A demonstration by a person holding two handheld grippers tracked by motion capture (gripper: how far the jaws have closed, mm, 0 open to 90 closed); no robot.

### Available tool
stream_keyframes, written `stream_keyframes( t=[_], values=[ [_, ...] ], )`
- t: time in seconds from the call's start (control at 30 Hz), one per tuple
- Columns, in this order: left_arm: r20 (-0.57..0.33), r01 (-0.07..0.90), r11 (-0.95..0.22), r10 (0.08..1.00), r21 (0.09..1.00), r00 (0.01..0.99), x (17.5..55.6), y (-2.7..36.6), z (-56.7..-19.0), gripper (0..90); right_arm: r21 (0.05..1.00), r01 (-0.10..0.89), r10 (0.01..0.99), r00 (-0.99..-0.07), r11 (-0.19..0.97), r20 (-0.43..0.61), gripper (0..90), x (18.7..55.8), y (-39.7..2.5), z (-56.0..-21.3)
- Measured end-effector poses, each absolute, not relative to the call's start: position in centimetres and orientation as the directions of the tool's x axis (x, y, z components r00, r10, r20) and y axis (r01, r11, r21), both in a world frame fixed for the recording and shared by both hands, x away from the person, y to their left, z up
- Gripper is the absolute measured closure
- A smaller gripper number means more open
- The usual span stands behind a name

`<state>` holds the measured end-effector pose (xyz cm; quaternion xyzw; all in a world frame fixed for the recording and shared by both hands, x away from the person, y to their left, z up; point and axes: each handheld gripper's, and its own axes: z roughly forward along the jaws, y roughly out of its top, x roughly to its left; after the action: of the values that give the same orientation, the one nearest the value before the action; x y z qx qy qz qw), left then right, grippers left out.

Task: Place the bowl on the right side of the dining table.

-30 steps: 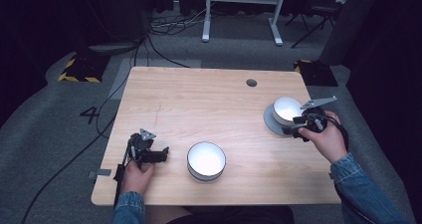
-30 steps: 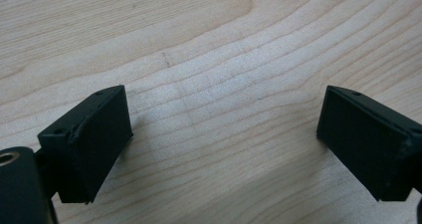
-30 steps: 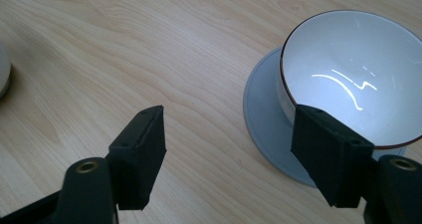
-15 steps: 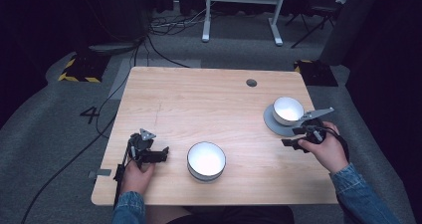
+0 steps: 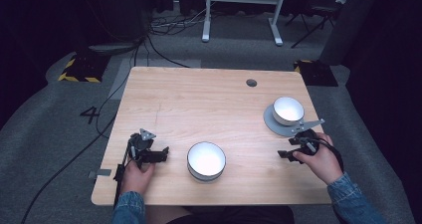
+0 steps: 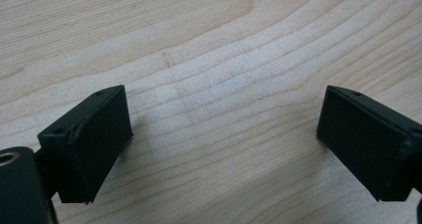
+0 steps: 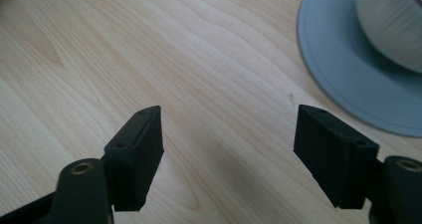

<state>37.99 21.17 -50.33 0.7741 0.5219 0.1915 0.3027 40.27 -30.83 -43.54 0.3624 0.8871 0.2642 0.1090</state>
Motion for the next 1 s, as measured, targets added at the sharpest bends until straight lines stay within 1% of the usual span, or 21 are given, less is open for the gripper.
stream_keyframes(
  t=[0.13, 0.17, 0.2, 0.37, 0.57, 0.73, 0.8, 0.9, 0.93, 1.0],
  values=[
    [-0.021, 0.693, -0.27, 0.924, 0.669, 0.381, 38.0, 21.2, -50.3, 7.1, 0.544, 0.593, 0.7, -0.714, 0.593, 0.016, 28.0, 39.8, -30.6, -44.6],
    [-0.025, 0.694, -0.268, 0.924, 0.668, 0.382, 38.0, 21.1, -50.3, 7.0, 0.541, 0.59, 0.699, -0.716, 0.6, 0.006, 27.9, 39.8, -30.7, -44.9],
    [-0.024, 0.694, -0.269, 0.924, 0.668, 0.382, 38.0, 21.1, -50.3, 7.0, 0.54, 0.6, 0.701, -0.713, 0.59, 0.025, 27.9, 39.6, -30.6, -45.2],
    [-0.024, 0.694, -0.269, 0.924, 0.668, 0.382, 38.0, 21.2, -50.3, 7.1, 0.534, 0.61, 0.701, -0.712, 0.586, 0.044, 27.7, 39.2, -30.6, -46.5],
    [-0.021, 0.693, -0.271, 0.924, 0.668, 0.382, 38.0, 21.2, -50.3, 7.1, 0.534, 0.619, 0.711, -0.702, 0.575, 0.048, 27.7, 38.7, -30.4, -47.6],
    [-0.022, 0.694, -0.272, 0.923, 0.667, 0.383, 38.0, 21.2, -50.3, 7.1, 0.553, 0.609, 0.723, -0.69, 0.569, 0.016, 26.8, 38.2, -30.4, -48.1],
    [-0.022, 0.694, -0.272, 0.924, 0.667, 0.383, 38.0, 21.2, -50.3, 7.1, 0.563, 0.611, 0.731, -0.682, 0.557, 0.016, 24.8, 38.0, -30.3, -48.2],
    [-0.022, 0.693, -0.271, 0.924, 0.668, 0.382, 38.0, 21.2, -50.3, 7.1, 0.583, 0.588, 0.73, -0.683, 0.561, -0.014, 21.3, 37.6, -30.2, -48.6],
    [-0.023, 0.695, -0.271, 0.924, 0.666, 0.382, 38.0, 21.2, -50.3, 7.1, 0.596, 0.595, 0.746, -0.666, 0.538, -0.008, 20.5, 37.4, -30.0, -48.7],
    [-0.028, 0.694, -0.271, 0.922, 0.667, 0.387, 38.0, 21.2, -50.3, 7.3, 0.611, 0.588, 0.746, -0.666, 0.53, -0.006, 18.9, 37.1, -30.2, -48.9]
  ],
)
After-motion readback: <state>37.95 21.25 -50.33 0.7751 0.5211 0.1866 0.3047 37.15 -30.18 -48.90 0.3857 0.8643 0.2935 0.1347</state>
